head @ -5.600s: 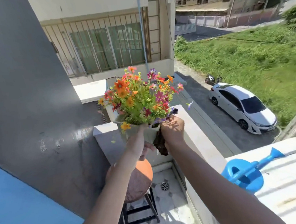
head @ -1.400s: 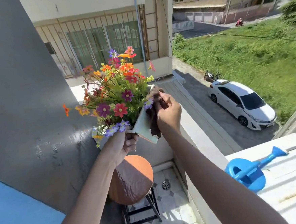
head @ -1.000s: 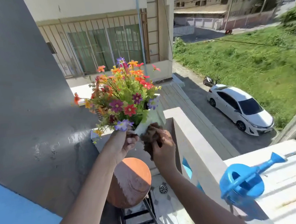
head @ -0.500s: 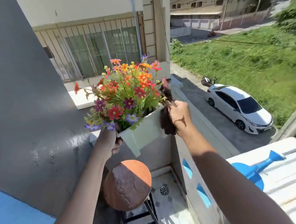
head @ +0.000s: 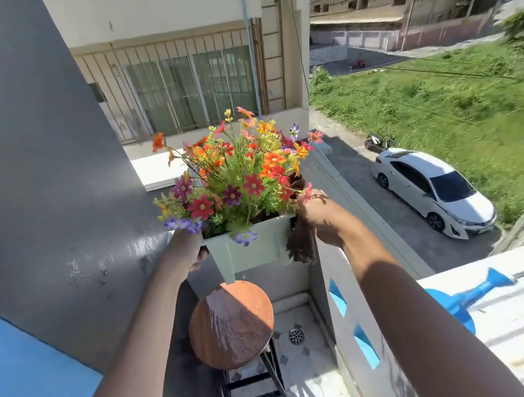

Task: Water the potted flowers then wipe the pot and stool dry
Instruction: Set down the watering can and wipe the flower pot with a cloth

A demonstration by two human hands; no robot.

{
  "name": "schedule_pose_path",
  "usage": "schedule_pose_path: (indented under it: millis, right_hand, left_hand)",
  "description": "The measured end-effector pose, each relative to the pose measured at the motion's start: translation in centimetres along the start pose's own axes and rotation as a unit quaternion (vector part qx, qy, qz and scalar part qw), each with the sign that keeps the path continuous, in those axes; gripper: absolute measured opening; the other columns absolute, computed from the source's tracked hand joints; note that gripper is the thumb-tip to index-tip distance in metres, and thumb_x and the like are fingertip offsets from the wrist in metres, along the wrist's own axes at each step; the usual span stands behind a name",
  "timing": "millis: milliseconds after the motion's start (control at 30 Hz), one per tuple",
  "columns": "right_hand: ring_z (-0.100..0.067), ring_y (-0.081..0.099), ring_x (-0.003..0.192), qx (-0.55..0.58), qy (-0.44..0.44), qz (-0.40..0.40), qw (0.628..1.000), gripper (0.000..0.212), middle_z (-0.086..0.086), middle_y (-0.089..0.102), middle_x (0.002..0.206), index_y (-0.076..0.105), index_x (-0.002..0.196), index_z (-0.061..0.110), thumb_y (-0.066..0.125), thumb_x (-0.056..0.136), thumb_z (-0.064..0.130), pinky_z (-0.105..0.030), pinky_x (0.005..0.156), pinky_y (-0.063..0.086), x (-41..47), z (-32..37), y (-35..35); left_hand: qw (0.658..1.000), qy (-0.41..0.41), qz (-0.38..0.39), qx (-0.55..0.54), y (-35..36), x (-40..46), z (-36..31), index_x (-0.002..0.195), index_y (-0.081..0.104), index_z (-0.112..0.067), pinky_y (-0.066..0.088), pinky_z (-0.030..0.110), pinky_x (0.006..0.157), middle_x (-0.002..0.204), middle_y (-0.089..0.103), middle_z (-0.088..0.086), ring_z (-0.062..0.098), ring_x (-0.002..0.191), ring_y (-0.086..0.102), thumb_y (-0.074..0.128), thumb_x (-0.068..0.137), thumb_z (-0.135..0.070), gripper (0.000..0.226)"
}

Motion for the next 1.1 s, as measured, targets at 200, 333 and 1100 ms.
schedule_pose_path:
  millis: [200, 333, 1100]
  right_hand:
    - [-0.008, 0.035, 0.066, 0.109, -0.137, 0.047, 0.983, 0.018, 0.001, 0.036, 0.079, 0.037, 0.084, 0.018, 0.050, 0.087, 0.007, -0.015, 0.051, 0.032, -3.2, -3.5, -0.1]
    - [-0.013, 0.031, 0.056, 0.203, -0.048, -0.073, 0.975, 0.026, -0.010, 0.031, 0.067, 0.047, 0.069, 0.016, 0.055, 0.088, 0.001, -0.021, 0.050, 0.033, -1.9, -3.1, 2.0]
    - [-0.031, 0.064, 0.084, 0.042, -0.081, -0.183, 0.979, 0.023, -0.019, 0.063, 0.094, 0.064, 0.080, 0.008, 0.071, 0.080, 0.030, -0.035, 0.069, 0.047, -3.5, -4.5, 8.4]
  left_hand:
    - [0.998, -0.016, 0.045, -0.048, 0.8, 0.5, -0.1, 0.063, 0.033, -0.021, 0.015, 0.009, 0.038, 0.043, 0.032, -0.004, 0.008, 0.027, 0.020, 0.032, 0.096, -0.032, 0.035]
    - [0.982, -0.015, -0.033, -0.185, 1.5, -0.1, -1.4, 0.076, 0.048, -0.020, 0.017, 0.013, 0.040, 0.052, 0.039, -0.004, 0.010, 0.036, 0.028, 0.038, 0.092, -0.055, 0.039]
    - [0.989, -0.073, 0.054, -0.115, 7.1, -3.1, 0.8, 0.081, 0.059, -0.013, 0.021, 0.013, 0.038, 0.052, 0.044, 0.002, 0.009, 0.024, 0.035, 0.041, 0.097, -0.044, 0.039]
Point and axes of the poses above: each hand's wrist, its own x-axis towards the middle knuckle, its own y-axis out of the palm, z = x × y, the point moved 1 cm from there along x, towards the middle knuckle
